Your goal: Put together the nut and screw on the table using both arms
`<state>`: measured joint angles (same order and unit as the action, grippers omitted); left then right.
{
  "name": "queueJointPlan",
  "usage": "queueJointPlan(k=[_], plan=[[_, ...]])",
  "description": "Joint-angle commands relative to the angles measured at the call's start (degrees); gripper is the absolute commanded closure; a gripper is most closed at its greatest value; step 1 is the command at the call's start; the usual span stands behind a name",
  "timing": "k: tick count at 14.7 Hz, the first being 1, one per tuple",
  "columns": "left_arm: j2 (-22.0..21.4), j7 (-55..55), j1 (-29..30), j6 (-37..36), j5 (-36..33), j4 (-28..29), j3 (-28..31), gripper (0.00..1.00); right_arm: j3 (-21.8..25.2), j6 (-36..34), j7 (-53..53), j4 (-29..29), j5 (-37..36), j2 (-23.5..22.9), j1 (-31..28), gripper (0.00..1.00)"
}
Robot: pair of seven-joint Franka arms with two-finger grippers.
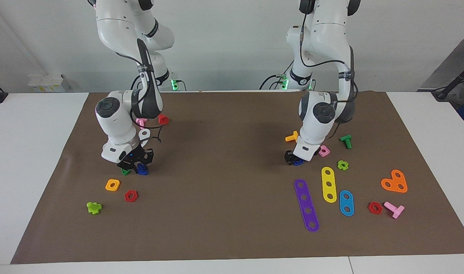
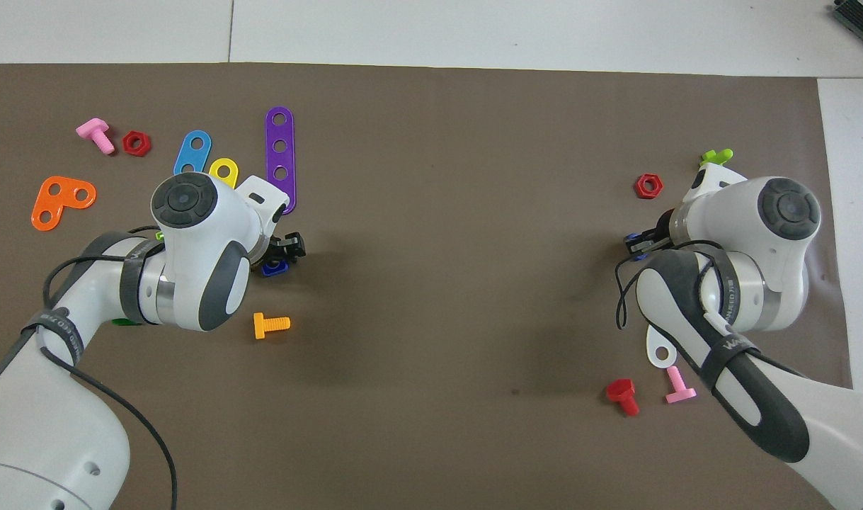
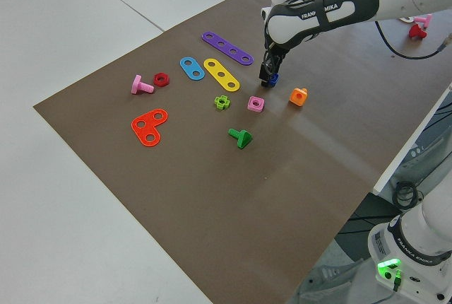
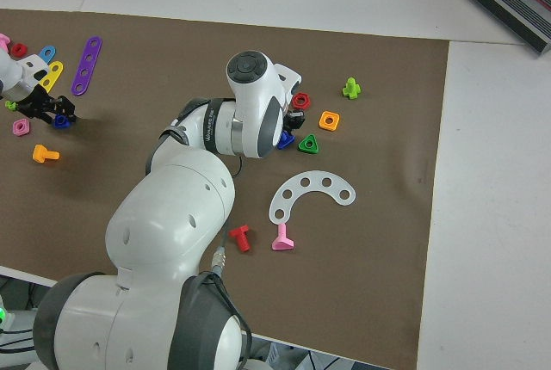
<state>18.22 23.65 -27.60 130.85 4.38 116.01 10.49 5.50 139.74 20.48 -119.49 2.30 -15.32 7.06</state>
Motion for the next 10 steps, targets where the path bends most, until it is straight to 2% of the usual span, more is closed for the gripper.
queueJointPlan(k=[1,3,5,7,8,9,10], plan=[[-1.7,0.8,-1.2,-1.2,0.8,1.5,0.9,0.37,-0.4,1.0,0.8,-0.7,1.4,0.4,-0.6,1.0],[-1.6,1.0,-1.2,-1.9,0.8,1.1,0.9,0.47,-0.4,0.5,0.7,-0.4,1.4,0.4,-0.8,1.0],[-1.6,1.0,-1.1,-2.4,0.9,1.0,0.9,0.68,-0.5,-1.0,-1.3,1.4,1.4,0.6,-0.2,1.0],[-1.6,0.9,-0.8,-2.4,0.9,0.7,0.9,0.92,-0.8,-8.6,-10.4,7.3,1.4,1.4,1.9,1.0],[-1.4,0.8,-0.7,-2.4,0.9,0.0,0.9,1.0,-0.8,-12.7,-15.4,11.1,1.2,1.6,3.9,1.0],[-1.2,0.8,-0.6,-2.4,0.9,-0.9,0.9,1.0,-0.9,-16.4,-20.5,15.1,1.0,1.2,6.2,1.0],[-0.8,0.6,-0.6,-2.4,0.9,-2.0,0.9,1.0,-0.9,-17.3,-24.7,17.6,0.7,0.7,8.5,1.0]])
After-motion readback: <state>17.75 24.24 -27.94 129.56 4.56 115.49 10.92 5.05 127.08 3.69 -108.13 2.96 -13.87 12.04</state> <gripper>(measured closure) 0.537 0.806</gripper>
